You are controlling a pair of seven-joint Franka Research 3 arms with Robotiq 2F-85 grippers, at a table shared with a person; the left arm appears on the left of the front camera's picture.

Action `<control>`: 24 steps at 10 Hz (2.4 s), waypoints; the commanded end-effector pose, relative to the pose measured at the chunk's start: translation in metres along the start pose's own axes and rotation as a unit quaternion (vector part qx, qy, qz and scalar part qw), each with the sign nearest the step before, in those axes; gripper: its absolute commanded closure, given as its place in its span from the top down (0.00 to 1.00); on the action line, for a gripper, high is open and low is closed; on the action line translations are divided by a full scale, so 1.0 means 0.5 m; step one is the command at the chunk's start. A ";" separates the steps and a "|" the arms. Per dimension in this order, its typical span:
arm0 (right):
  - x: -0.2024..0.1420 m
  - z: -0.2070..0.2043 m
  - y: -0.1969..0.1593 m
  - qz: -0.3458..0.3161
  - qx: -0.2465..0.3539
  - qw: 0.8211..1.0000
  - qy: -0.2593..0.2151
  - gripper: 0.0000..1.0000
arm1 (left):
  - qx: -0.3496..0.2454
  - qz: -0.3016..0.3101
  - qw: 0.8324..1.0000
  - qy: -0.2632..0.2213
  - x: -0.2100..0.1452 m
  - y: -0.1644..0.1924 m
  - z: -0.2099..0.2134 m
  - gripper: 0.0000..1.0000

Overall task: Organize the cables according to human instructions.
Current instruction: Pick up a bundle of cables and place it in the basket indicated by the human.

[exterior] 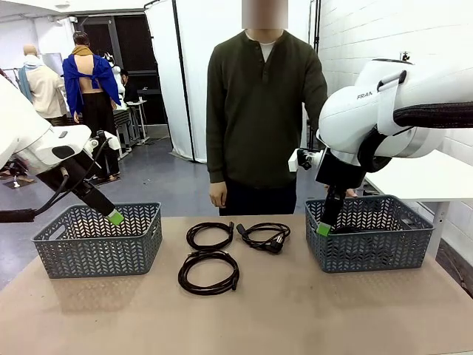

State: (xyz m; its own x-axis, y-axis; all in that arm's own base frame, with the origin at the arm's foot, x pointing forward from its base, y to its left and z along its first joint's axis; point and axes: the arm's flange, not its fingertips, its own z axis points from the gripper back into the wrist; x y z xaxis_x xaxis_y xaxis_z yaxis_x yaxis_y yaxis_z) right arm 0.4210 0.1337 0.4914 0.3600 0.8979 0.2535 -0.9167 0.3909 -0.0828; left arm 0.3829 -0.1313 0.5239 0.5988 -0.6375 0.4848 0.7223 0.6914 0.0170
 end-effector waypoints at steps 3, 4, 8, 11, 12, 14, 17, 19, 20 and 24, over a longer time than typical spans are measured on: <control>0.099 -0.039 -0.045 -0.037 -0.003 0.999 0.022 1.00 | -0.006 -0.003 1.000 -0.008 -0.004 0.003 -0.001 1.00; 0.120 -0.057 -0.061 -0.047 -0.001 0.999 0.024 1.00 | -0.006 -0.003 1.000 -0.008 -0.004 0.003 -0.001 1.00; 0.206 -0.131 -0.114 -0.063 0.012 0.997 0.037 1.00 | -0.006 -0.003 1.000 -0.008 -0.004 0.003 -0.001 1.00; 0.249 -0.189 -0.149 -0.058 0.019 0.996 0.066 1.00 | -0.006 -0.003 1.000 -0.008 -0.004 0.003 -0.001 1.00; 0.255 -0.198 -0.152 -0.057 0.022 0.996 0.072 1.00 | -0.006 -0.003 1.000 -0.008 -0.004 0.003 -0.001 1.00; 0.239 -0.204 -0.141 -0.049 0.021 0.997 0.055 1.00 | -0.006 -0.003 1.000 -0.008 -0.004 0.003 -0.001 1.00; 0.239 -0.204 -0.141 -0.049 0.021 0.997 0.055 1.00 | -0.006 -0.003 1.000 -0.008 -0.004 0.003 -0.001 1.00; 0.239 -0.204 -0.141 -0.049 0.021 0.997 0.055 1.00 | -0.006 -0.003 1.000 -0.008 -0.004 0.003 -0.001 1.00; 0.239 -0.204 -0.141 -0.049 0.021 0.997 0.055 1.00 | -0.006 -0.003 1.000 -0.008 -0.004 0.003 -0.001 1.00; 0.268 -0.211 -0.159 -0.044 0.022 0.997 0.051 1.00 | -0.006 -0.003 1.000 -0.008 -0.004 0.003 -0.001 1.00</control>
State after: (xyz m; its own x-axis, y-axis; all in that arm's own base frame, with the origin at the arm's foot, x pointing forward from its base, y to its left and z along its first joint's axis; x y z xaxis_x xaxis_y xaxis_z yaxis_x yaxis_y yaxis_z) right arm 0.5508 0.2383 0.4302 0.4560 0.8776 0.1478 -0.8859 0.4634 -0.0187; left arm 0.3828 -0.1316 0.5239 0.5984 -0.6381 0.4845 0.7226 0.6911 0.0177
